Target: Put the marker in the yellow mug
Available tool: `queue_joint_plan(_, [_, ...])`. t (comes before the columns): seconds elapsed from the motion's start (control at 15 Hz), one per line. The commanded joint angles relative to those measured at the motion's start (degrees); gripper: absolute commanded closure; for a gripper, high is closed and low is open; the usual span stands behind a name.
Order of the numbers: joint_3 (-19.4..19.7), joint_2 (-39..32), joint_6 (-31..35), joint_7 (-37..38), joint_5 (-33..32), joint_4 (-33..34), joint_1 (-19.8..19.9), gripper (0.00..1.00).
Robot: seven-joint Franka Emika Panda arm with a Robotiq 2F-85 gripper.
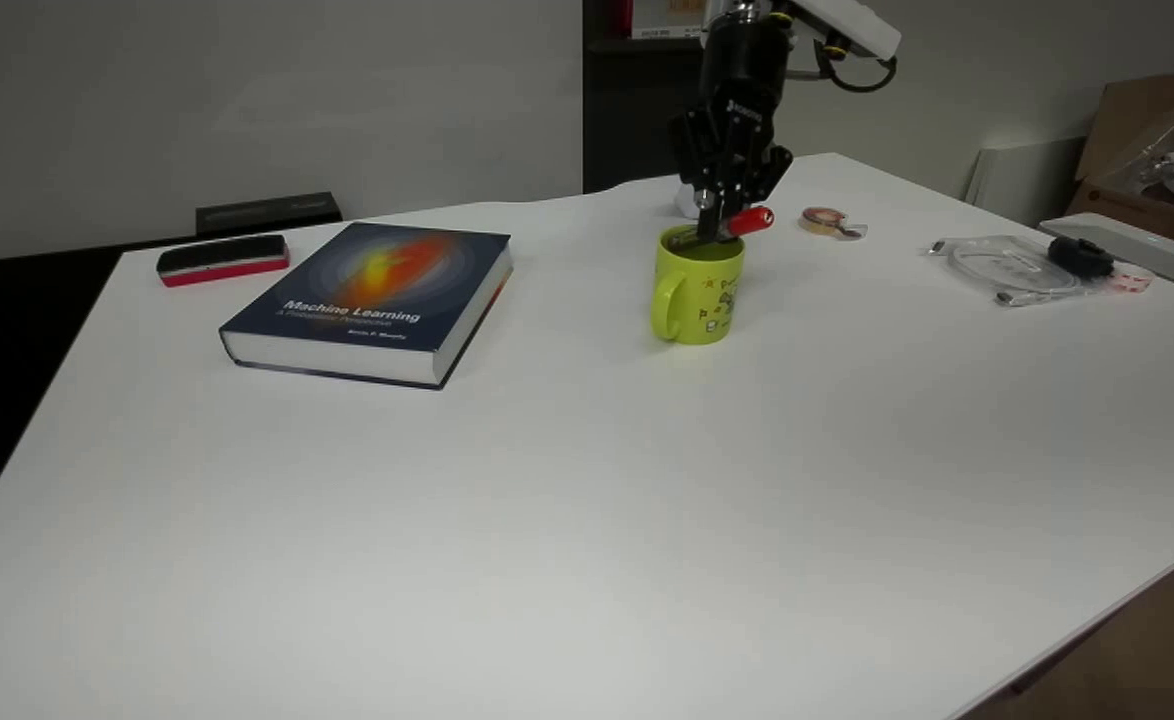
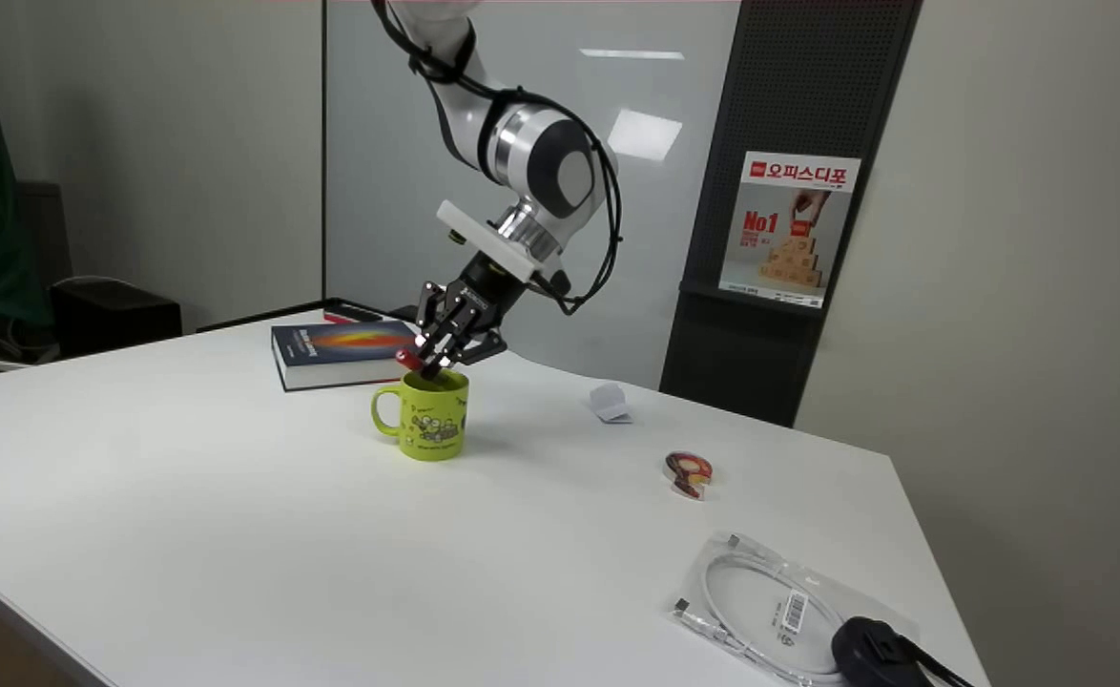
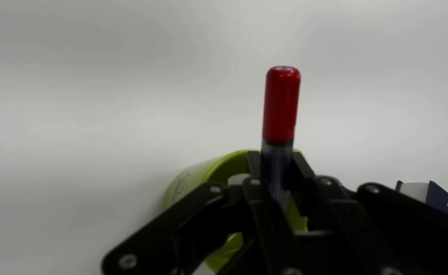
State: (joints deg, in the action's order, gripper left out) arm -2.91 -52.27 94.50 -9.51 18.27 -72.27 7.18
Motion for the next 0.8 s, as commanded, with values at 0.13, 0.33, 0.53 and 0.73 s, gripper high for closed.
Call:
queue_joint_plan(0.13, [-0.99, -1.70, -2.90, 1.11, 0.54, 4.08, 0.70, 0.95])
queue_joint_plan(0.33, [-1.06, -0.74, -2.72, 1.01, 0.57, 3.29, 0.58, 0.46])
queue_joint_plan(0.53, [-1.18, 0.62, -2.07, 1.03, 0.59, 1.96, 0.38, 0.27])
queue_joint_plan(0.73, [-1.07, 3.11, 0.10, 0.21, -0.44, -0.48, -0.37, 0.07])
